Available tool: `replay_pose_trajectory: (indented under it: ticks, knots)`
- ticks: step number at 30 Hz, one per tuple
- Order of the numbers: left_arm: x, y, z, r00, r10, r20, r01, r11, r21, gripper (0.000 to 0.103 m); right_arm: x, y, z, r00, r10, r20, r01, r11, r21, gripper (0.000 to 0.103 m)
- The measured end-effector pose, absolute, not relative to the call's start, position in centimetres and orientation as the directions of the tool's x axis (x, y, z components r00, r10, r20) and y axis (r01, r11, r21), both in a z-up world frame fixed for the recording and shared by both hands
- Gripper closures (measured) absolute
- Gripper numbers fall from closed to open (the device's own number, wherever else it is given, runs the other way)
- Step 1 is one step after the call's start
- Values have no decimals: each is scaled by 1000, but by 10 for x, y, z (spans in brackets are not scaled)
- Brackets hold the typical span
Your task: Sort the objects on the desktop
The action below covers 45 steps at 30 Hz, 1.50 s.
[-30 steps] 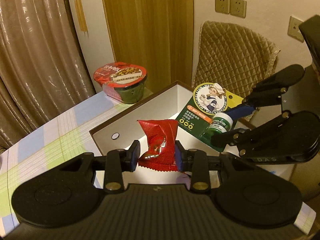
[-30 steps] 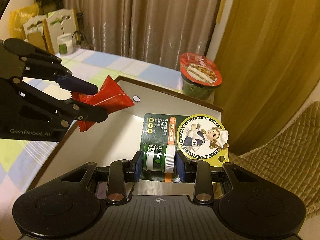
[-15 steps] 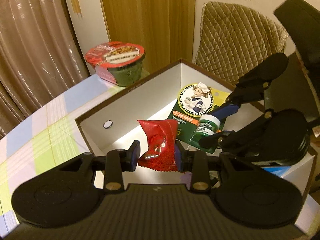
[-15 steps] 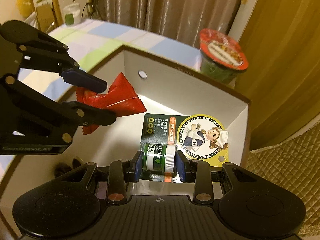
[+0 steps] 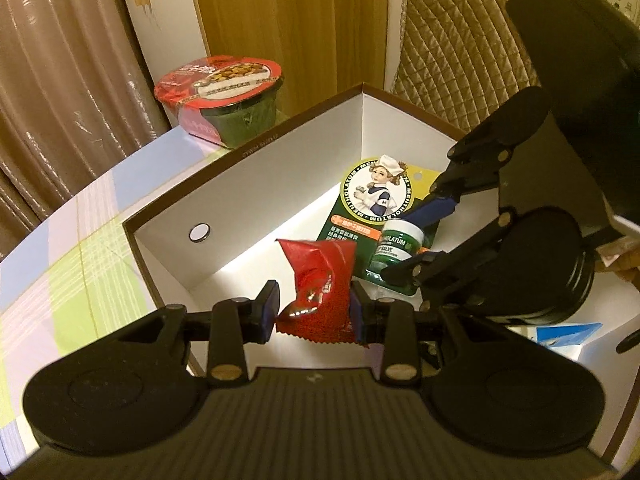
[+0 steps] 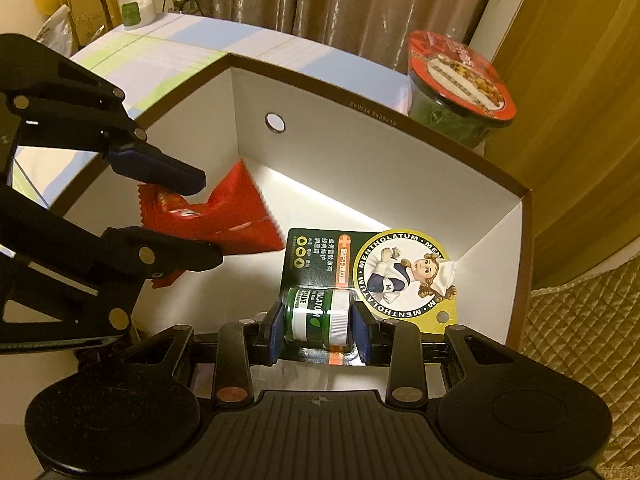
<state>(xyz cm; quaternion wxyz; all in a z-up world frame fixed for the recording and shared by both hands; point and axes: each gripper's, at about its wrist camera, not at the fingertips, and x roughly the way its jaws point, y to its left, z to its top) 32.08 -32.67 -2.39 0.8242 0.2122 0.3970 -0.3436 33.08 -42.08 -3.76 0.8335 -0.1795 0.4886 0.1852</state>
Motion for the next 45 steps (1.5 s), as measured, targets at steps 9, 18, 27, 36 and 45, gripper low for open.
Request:
replay_pose_trajectory:
  ticks: [9,18,27,36,45]
  knots:
    - [318,-321,-19,459,-403,-792,728,682,75,58,336,-422,-40,453,138,-881,-481,870,-112,69]
    - [312,-315,-9,479,-409,-777,714,696,74,47,323,-417,-30,493,141,-859,-487,862,-138,16]
    - [298,-304,11,511,-425,-747,694,717,67,41,295,-417,-6,539,144,-830,-499,849,-176,16]
    - [262,-284,35,570,-399,-718,636,768,78,19,246,-422,20,589,90,-803,-443,867,-227,16]
    - [210,-260,46,630,-323,-707,498,866,48,1,190,-436,46,612,103,-784,-343,928,-145,2]
